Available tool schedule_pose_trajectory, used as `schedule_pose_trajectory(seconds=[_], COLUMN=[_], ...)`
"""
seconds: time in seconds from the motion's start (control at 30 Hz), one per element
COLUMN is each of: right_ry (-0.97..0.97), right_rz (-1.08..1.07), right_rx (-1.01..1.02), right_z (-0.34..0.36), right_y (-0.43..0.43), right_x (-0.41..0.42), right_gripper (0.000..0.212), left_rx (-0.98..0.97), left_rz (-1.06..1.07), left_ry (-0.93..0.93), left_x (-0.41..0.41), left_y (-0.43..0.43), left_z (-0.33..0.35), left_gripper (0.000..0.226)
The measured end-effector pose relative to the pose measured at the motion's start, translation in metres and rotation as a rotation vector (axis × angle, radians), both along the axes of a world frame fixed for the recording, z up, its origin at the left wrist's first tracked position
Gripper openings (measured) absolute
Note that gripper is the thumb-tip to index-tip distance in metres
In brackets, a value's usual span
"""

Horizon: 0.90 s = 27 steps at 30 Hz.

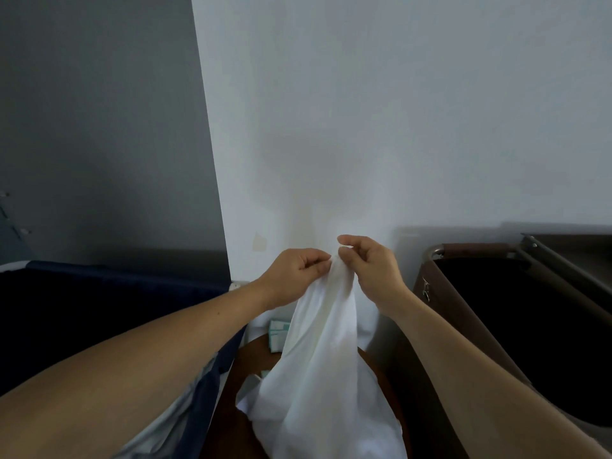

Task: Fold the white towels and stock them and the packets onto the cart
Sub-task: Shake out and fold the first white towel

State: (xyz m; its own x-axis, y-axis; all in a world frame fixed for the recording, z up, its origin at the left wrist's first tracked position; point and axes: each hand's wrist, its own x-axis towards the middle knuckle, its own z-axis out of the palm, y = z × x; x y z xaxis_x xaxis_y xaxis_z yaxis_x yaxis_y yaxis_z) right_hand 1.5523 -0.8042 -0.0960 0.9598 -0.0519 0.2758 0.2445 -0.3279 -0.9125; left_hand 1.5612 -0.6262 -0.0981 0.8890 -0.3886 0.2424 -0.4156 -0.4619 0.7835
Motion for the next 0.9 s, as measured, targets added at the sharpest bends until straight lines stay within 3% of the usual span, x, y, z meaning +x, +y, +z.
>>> schedule_pose_trajectory(seconds=[0.17, 0.2, 0.33, 0.43, 0.73, 0.9], right_ry=[0.078, 0.093, 0.029, -0.092, -0.415, -0.434], right_rz=[0.105, 0.109, 0.038, -0.039, -0.156, -0.177], right_rx=[-0.27, -0.275, -0.21, -0.116, 0.043, 0.007], right_z=[0.007, 0.007, 0.011, 0.028, 0.137, 0.156], right_y=[-0.003, -0.003, 0.003, 0.008, 0.011, 0.01], right_x=[0.002, 0.002, 0.0, -0.001, -0.002, 0.003], right_gripper=[0.025, 0.023, 0.013, 0.013, 0.015, 0.018], left_rx=[0.02, 0.049, 0.119, 0.014, -0.232, -0.344], left_rz=[0.042, 0.039, 0.069, 0.098, 0.039, 0.126], left_ry=[0.011, 0.018, -0.042, -0.092, -0.157, -0.229], left_x=[-0.005, -0.005, -0.004, -0.007, -0.019, -0.018], left_y=[-0.002, -0.003, -0.003, -0.008, -0.011, -0.01], left_z=[-0.003, -0.002, 0.0, 0.01, 0.045, 0.045], left_gripper=[0.047, 0.043, 0.024, 0.015, 0.018, 0.024])
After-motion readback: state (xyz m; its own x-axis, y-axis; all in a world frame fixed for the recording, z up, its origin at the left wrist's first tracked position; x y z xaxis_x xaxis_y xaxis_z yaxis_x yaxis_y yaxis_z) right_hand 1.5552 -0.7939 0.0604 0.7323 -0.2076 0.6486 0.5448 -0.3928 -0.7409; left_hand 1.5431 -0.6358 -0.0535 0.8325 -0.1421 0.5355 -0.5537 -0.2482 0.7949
